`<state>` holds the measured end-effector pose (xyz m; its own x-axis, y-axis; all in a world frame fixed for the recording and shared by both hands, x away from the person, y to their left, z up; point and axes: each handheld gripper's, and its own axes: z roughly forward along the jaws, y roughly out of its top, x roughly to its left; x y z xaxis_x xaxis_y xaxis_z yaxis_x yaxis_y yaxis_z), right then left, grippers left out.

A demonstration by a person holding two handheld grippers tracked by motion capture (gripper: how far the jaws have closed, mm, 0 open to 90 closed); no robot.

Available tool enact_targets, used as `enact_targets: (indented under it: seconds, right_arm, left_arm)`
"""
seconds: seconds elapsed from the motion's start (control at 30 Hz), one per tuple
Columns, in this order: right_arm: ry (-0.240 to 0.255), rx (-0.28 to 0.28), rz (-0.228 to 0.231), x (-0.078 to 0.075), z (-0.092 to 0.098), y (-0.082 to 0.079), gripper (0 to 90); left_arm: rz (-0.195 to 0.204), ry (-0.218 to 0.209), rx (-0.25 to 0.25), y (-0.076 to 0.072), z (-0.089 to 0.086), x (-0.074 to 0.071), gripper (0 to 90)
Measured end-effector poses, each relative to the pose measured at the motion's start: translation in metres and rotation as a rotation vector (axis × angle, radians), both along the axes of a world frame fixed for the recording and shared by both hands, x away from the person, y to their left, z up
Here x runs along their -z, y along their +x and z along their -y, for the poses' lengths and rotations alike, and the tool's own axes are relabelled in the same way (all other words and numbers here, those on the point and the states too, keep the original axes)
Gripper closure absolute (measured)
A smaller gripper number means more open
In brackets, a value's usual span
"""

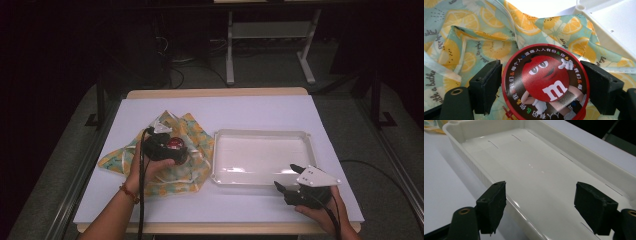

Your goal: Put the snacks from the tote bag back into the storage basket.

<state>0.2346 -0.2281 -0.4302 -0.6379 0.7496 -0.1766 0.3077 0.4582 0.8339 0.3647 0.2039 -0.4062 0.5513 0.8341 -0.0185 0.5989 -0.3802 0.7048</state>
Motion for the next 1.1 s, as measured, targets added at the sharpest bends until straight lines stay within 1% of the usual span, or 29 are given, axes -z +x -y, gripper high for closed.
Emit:
enact_targets:
  seconds: [0.27, 0.4, 0.47, 0.6, 0.7, 0.83, 0.87, 1.1]
  right_arm:
    - [-0.001, -0.002, 0.0, 0.0003, 0.0003, 0.0001, 25.0]
    - [-0.001, -0.002, -0.002, 0.0004, 0.0003, 0.0001, 25.0]
    - [-0.001, -0.005, -0.002, 0.0007, 0.0, 0.0002, 25.0]
    - [-0.004, -0.005, -0.005, 0.0012, -0.0003, 0.0003, 25.0]
    - [-0.003, -0.006, -0.005, 0.0012, 0.0, 0.0005, 25.0]
    - [-0.004, -0.008, -0.004, 0.0011, 0.0, 0.0009, 25.0]
    - [-0.006, -0.01, -0.002, 0.0011, -0.0002, 0.0009, 25.0]
    - [-0.012, -0.017, -0.006, 0.0021, -0.0013, 0.0016, 25.0]
  left_arm:
    - [-0.021, 0.003, -0.001, 0.002, 0.0003, 0.0038, 20.8]
    - [-0.031, -0.002, 0.006, 0.0032, 0.0001, 0.0064, 22.2]
    - [-0.038, -0.013, 0.011, 0.0038, 0.0001, 0.0073, 23.9]
    - [-0.034, -0.014, 0.014, 0.0043, 0.0012, 0.0078, 24.2]
    - [-0.031, -0.002, 0.02, 0.0046, 0.0015, 0.0079, 24.4]
    - [-0.025, -0.005, 0.021, 0.0061, 0.0017, 0.0087, 24.6]
    - [-0.026, 0.002, 0.025, 0.0064, 0.0017, 0.0084, 24.7]
    - [-0.022, 0.011, 0.015, 0.006, 0.0035, 0.0079, 25.1]
